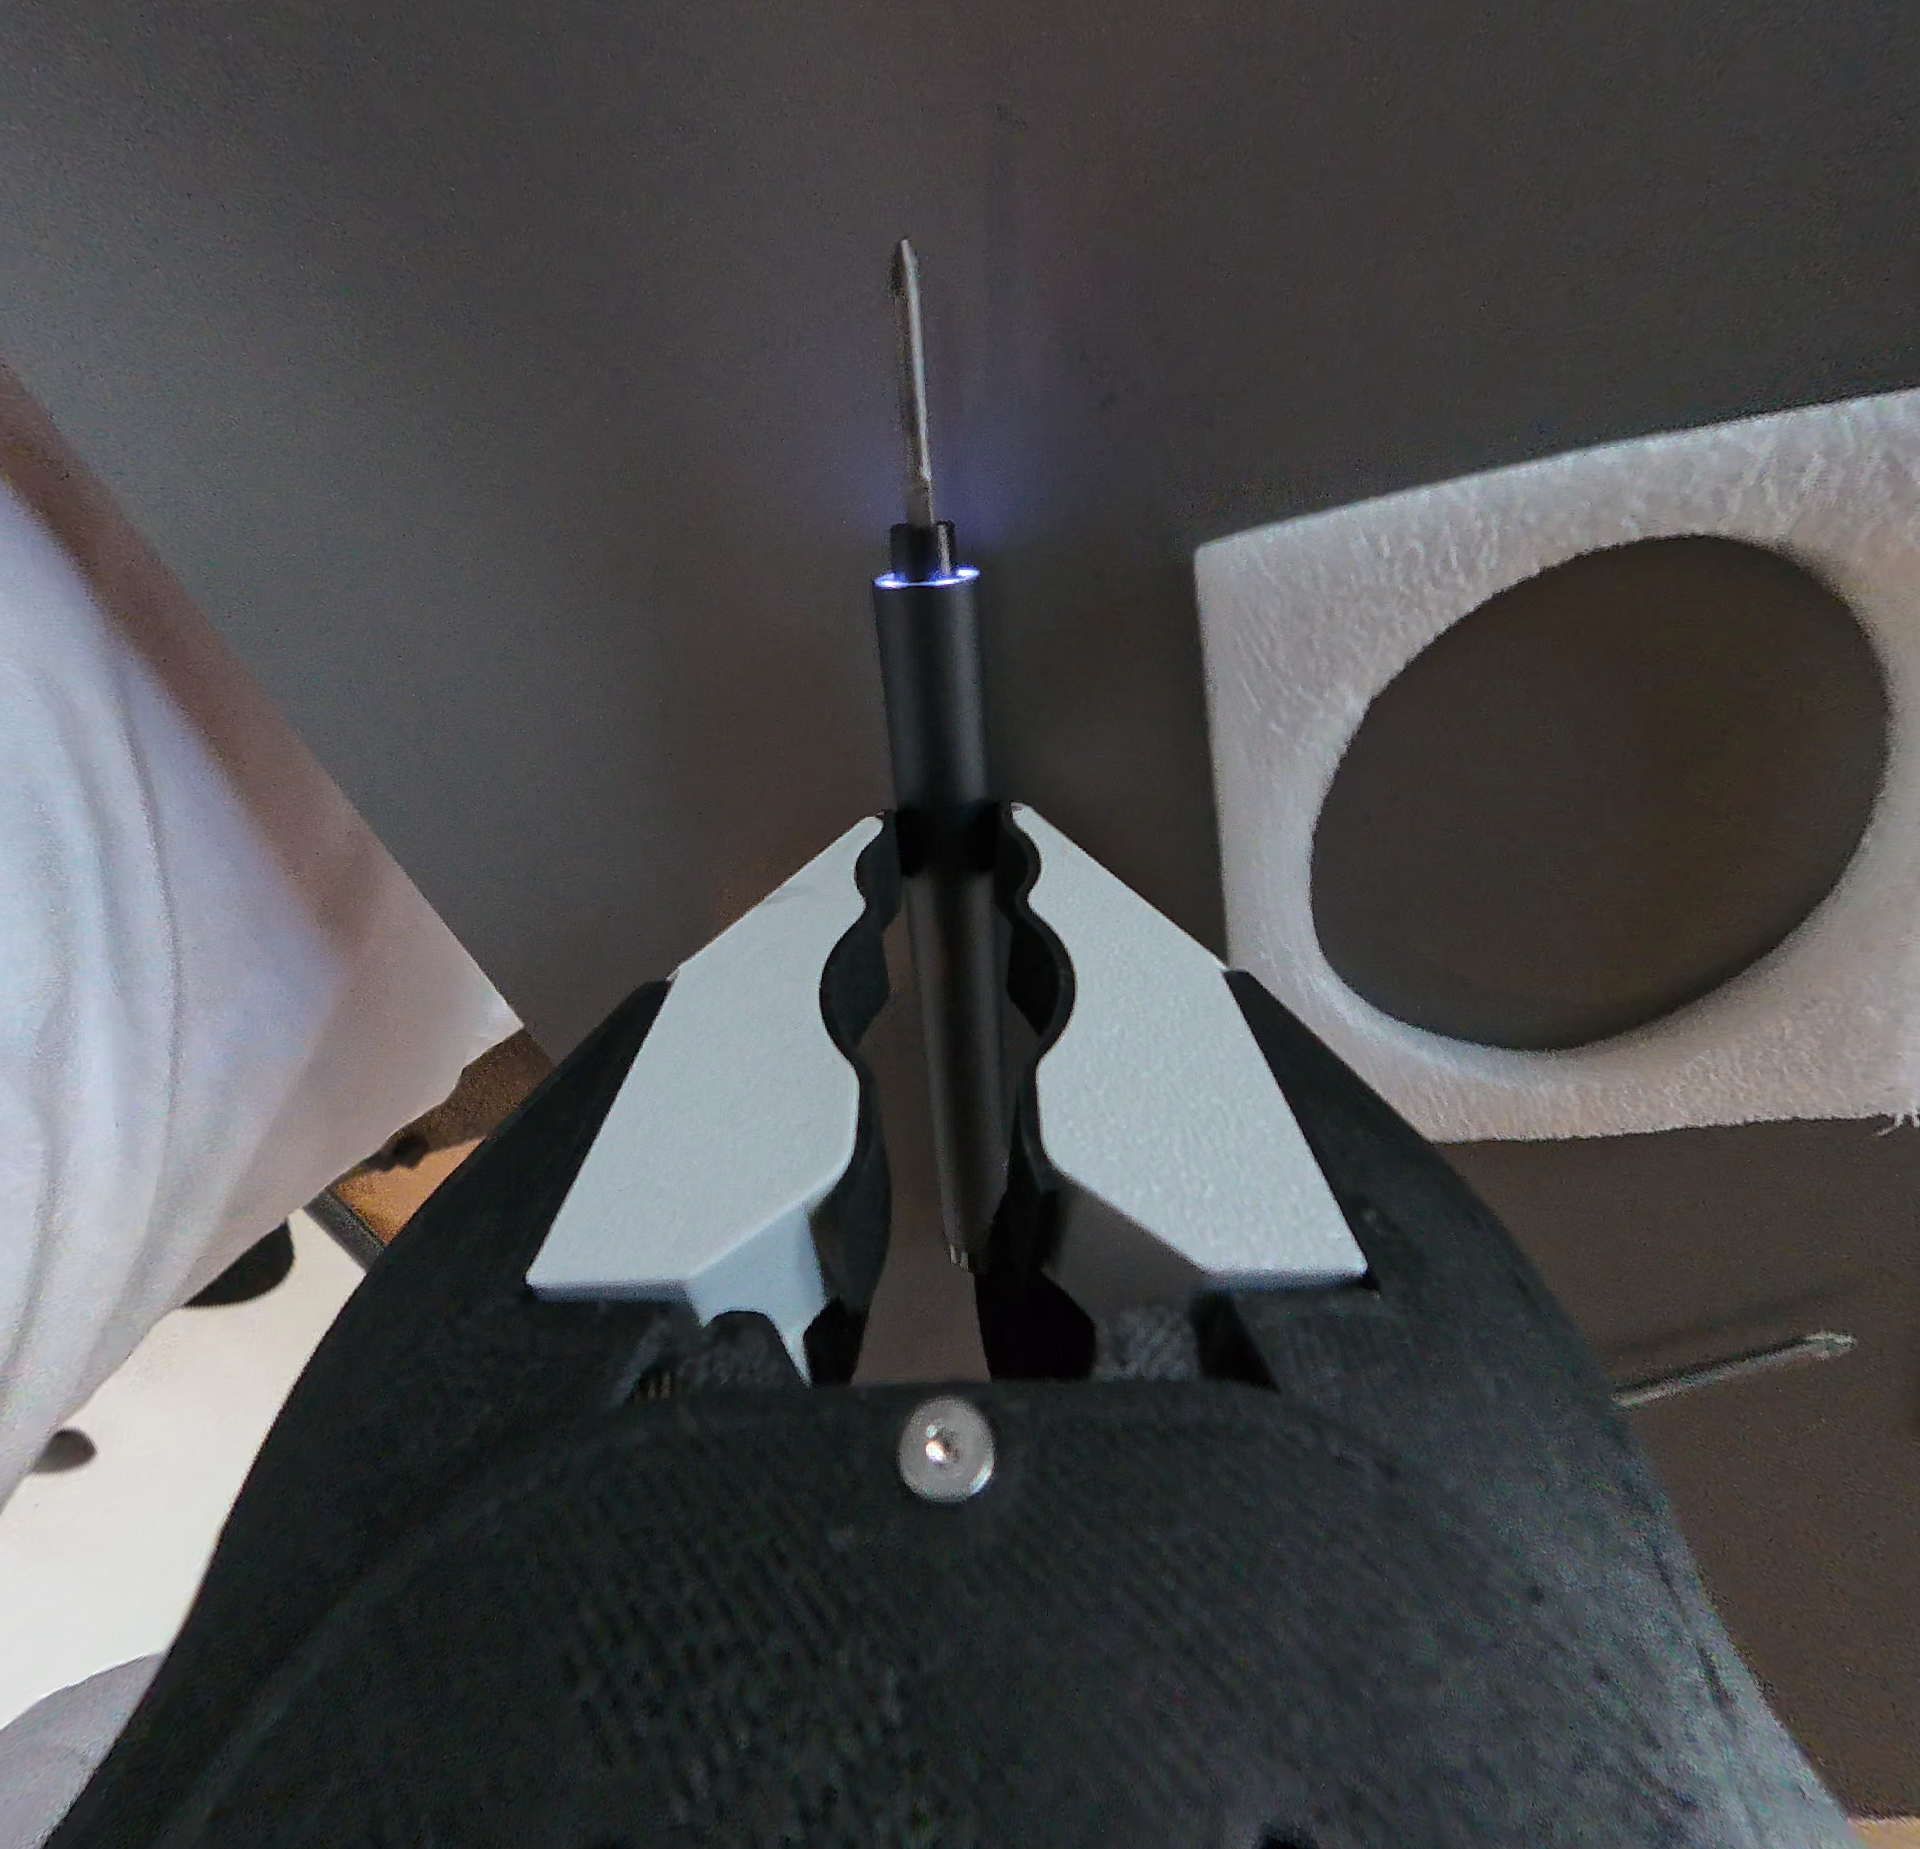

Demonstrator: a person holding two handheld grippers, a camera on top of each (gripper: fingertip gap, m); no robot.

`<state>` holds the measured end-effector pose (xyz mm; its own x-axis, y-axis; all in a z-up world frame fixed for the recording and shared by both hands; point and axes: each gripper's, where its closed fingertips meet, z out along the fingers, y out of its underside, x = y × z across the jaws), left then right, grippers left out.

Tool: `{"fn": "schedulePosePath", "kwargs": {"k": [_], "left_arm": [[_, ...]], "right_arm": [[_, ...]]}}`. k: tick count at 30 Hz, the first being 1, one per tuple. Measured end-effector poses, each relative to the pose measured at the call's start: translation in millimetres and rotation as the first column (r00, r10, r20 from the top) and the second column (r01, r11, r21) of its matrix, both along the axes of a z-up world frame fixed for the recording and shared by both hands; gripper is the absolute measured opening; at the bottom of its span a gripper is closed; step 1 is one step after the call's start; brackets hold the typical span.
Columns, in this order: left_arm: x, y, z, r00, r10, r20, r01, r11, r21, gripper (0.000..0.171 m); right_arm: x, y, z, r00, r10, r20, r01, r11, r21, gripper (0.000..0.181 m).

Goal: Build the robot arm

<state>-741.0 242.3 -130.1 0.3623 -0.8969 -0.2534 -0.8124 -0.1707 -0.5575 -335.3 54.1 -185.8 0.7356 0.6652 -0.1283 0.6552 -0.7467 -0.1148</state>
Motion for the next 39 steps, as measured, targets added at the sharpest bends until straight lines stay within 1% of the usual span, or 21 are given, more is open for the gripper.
{"fn": "schedulePosePath", "kwargs": {"k": [2,5,6,7,9,11,14,16,18,19,21,24,27,29,31,33,36,39], "left_arm": [[-22.1,22.9,-18.0,0.997,0.063,-0.045,-0.064,0.998,-0.029,0.001],[-47.8,42.6,-46.9,0.989,0.117,-0.086,-0.126,0.985,-0.114,0.001],[-53.7,47.7,-53.6,0.988,0.125,-0.085,-0.136,0.983,-0.127,0.001],[-55.3,51.3,-55.9,0.991,0.125,-0.055,-0.132,0.982,-0.138,0.001],[-54.7,53.6,-55.1,0.993,0.113,0.021,-0.108,0.978,-0.176,0.001],[-55.2,53.8,-55.3,0.994,0.090,0.057,-0.077,0.977,-0.200,0.001],[-55.7,54.1,-55.4,0.994,0.070,0.084,-0.053,0.979,-0.198,0.002],[-54.3,51.9,-54.7,0.991,0.066,0.117,-0.040,0.977,-0.207,0.010],[-56.2,54.8,-53.5,0.985,0.095,0.142,-0.066,0.978,-0.200,0.032],[-58.3,57.0,-51.7,0.982,0.116,0.152,-0.086,0.978,-0.188,0.036],[-58.5,59.3,-41.3,0.970,0.143,0.196,-0.114,0.982,-0.151,0.038],[-50.3,57.6,-13.0,0.949,0.163,0.271,-0.149,0.986,-0.074,0.037],[-25.8,44.2,16.6,0.947,0.117,0.299,-0.122,0.993,-0.003,0.032],[6.6,29.4,31.5,0.946,0.060,0.320,-0.067,0.998,0.010,0.032],[50.3,10.2,42.2,0.933,-0.006,0.361,0.011,1.000,-0.010,0.032],[95.4,-6.8,48.3,0.922,-0.070,0.380,0.077,0.997,-0.005,0.032],[157.9,-23.0,52.3,0.909,-0.128,0.397,0.122,0.992,0.039,0.030],[214.8,-46.6,57.9,0.859,-0.148,0.489,0.164,0.986,0.011,0.030]], "right_arm": [[-11.0,5.2,0.2,0.999,-0.052,-0.011,0.052,0.999,0.011,0.017],[-24.9,17.4,0.2,0.992,-0.129,-0.008,0.130,0.991,0.044,0.017],[-29.4,20.7,0.1,0.989,-0.146,-0.002,0.146,0.988,0.052,0.017],[-33.6,23.8,0.0,0.987,-0.162,0.006,0.161,0.985,0.060,0.017],[-40.6,30.3,-0.1,0.981,-0.192,0.020,0.190,0.978,0.087,0.017],[-46.0,33.8,-0.3,0.976,-0.215,0.030,0.211,0.971,0.110,0.017],[-48.1,36.8,-0.3,0.966,-0.255,0.047,0.245,0.958,0.151,0.017],[-51.0,36.2,-0.1,0.962,-0.273,0.030,0.264,0.950,0.164,0.017],[-52.5,34.2,0.2,0.961,-0.277,0.020,0.269,0.946,0.179,0.017],[-53.3,32.6,0.4,0.962,-0.273,0.017,0.265,0.946,0.188,0.017],[-53.4,28.3,0.9,0.963,-0.270,0.019,0.261,0.945,0.199,0.017],[-51.2,25.5,4.7,0.964,-0.267,0.013,0.256,0.937,0.236,0.017],[-52.5,27.2,10.0,0.965,-0.259,-0.031,0.258,0.930,0.263,0.017],[-55.4,33.6,10.0,0.962,-0.261,-0.077,0.272,0.925,0.264,0.017],[-59.0,41.5,6.2,0.957,-0.267,-0.116,0.287,0.928,0.238,0.017],[-60.3,50.5,2.1,0.957,-0.256,-0.133,0.281,0.932,0.228,0.017],[-56.9,66.7,2.4,0.963,-0.222,-0.152,0.257,0.926,0.277,0.017],[-50.1,76.5,2.4,0.969,-0.186,-0.166,0.231,0.917,0.325,0.017]]}}
